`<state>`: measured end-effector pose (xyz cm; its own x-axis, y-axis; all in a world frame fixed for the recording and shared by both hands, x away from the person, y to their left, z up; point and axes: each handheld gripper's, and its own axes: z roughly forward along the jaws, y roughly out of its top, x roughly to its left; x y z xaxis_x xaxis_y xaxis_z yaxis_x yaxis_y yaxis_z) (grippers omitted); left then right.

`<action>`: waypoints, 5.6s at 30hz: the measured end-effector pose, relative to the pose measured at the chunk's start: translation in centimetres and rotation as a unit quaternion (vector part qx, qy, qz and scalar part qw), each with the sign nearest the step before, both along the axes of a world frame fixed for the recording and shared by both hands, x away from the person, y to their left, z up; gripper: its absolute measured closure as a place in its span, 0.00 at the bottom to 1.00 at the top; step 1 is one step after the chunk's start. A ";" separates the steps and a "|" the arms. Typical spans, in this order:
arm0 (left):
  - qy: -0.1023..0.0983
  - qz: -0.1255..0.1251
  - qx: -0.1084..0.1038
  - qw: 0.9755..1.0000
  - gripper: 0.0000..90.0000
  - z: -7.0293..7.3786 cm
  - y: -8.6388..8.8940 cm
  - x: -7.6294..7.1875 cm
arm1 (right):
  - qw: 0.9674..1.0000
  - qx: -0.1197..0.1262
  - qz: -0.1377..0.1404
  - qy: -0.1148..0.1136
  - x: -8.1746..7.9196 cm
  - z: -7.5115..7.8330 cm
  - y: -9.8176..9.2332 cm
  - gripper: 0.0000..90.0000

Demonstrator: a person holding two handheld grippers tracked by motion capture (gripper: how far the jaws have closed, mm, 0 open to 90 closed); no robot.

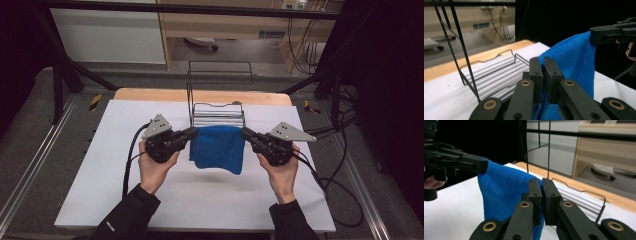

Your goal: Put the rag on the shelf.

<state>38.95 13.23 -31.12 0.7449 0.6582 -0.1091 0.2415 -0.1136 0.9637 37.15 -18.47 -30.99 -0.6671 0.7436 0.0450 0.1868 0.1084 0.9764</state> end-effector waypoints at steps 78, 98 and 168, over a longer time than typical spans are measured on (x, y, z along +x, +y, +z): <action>-0.146 0.063 -0.084 0.984 0.95 16.0 -1.5 7.2 | 0.984 0.034 -0.065 -0.163 7.2 16.5 1.1 0.96; -0.153 0.084 -0.073 0.982 0.95 16.7 -1.4 10.8 | 0.985 0.032 -0.067 -0.155 11.7 16.9 1.5 0.96; -0.047 0.010 0.039 0.998 0.93 8.4 -1.2 9.9 | 0.998 -0.054 -0.008 -0.026 10.7 9.5 -0.3 0.95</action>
